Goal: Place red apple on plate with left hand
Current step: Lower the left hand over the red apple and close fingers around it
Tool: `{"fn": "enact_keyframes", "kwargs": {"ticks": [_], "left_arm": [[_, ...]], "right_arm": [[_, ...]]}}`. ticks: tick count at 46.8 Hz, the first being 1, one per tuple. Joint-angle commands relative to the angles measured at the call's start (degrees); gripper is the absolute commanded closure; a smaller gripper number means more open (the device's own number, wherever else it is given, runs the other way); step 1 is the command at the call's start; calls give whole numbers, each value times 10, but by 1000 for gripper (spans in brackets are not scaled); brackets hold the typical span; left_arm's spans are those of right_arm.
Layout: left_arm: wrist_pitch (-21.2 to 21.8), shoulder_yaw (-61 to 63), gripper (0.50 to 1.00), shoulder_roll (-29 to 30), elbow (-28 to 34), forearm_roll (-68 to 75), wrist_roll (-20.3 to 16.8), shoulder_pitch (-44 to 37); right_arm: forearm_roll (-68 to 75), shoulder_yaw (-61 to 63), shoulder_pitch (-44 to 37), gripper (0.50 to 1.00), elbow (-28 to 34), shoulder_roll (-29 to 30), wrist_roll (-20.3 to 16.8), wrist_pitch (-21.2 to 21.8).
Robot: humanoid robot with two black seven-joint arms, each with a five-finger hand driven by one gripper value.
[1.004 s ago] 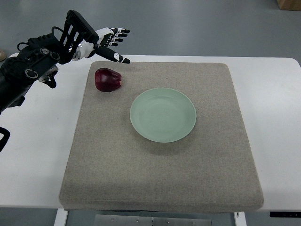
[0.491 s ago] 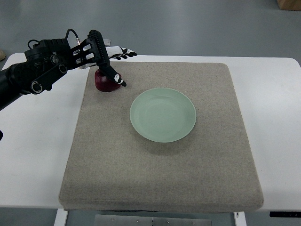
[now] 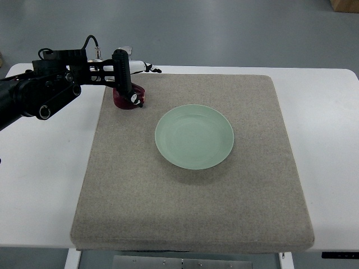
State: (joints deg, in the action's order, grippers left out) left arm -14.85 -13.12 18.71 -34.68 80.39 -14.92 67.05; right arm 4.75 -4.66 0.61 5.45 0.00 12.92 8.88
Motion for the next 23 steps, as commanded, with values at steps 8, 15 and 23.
{"fn": "enact_keyframes", "kwargs": {"ticks": [8,15,23], "left_arm": [[0,18,514,9,0,11,-6,2],[0,19,514,17,0,48,-20,5],[-1,19,514,18,3,64,-30,7]], "right_arm": [[0,0,0,536,0,0,0,0],[0,0,0,536,0,0,0,0],[0,0,0,536,1,0,0,0]]}}
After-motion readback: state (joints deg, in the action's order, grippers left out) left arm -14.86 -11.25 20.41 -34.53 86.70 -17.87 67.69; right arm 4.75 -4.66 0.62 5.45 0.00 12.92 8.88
